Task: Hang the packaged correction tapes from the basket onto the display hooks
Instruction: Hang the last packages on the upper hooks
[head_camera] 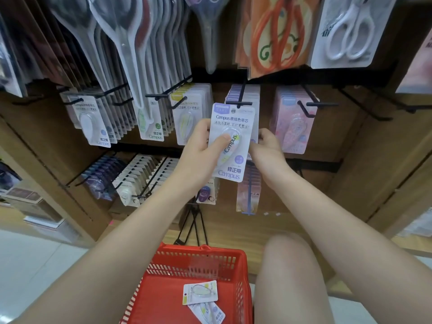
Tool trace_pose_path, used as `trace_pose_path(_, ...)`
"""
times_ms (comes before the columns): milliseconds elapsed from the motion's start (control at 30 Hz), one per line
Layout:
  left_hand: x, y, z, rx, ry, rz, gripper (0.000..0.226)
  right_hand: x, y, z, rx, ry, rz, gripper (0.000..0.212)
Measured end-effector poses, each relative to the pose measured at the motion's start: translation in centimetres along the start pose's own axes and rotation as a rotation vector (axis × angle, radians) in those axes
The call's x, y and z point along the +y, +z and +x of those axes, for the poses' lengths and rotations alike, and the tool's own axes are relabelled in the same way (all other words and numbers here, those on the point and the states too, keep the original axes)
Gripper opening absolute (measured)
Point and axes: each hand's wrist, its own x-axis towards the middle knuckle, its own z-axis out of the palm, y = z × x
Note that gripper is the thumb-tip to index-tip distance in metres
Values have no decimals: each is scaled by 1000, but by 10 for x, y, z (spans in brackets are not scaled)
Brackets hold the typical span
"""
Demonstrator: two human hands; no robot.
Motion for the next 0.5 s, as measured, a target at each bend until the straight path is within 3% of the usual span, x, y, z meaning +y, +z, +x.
trace_pose_path(500, -1, 9, -9, -11, 60, 108, 15, 7, -7, -2, -43, 13, 76, 11)
